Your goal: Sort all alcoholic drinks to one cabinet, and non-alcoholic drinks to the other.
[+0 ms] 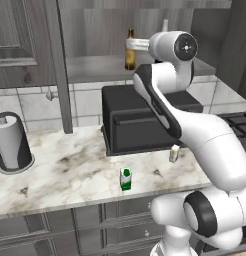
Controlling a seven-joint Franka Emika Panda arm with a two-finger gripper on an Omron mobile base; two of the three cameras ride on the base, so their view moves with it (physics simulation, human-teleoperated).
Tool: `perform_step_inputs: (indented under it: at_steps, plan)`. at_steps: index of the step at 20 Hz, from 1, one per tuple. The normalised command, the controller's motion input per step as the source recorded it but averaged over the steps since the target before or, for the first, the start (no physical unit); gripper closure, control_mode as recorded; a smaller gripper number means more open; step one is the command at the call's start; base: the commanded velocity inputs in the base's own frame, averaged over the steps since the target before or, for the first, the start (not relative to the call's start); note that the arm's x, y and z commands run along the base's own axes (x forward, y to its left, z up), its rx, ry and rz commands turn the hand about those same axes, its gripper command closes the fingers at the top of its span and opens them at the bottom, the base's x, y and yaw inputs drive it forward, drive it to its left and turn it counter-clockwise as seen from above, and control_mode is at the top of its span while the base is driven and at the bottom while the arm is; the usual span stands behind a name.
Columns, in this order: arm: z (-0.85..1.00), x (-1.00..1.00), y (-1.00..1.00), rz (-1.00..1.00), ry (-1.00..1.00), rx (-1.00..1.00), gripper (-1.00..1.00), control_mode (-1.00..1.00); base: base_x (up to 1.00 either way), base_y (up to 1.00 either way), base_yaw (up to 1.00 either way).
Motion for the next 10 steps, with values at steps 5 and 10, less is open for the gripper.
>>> perform_step_inputs:
  at_steps: [5, 10]
  plan:
    - [-0.03, -0.66, -0.07, -0.02, 0.18, 0.02, -1.00, -1.00, 0.00, 0.00, 0.00]
    - [-0.08, -0.52, -0.02, -0.04, 0.21, 0.00, -1.00, -1.00, 0.00, 0.00, 0.00]
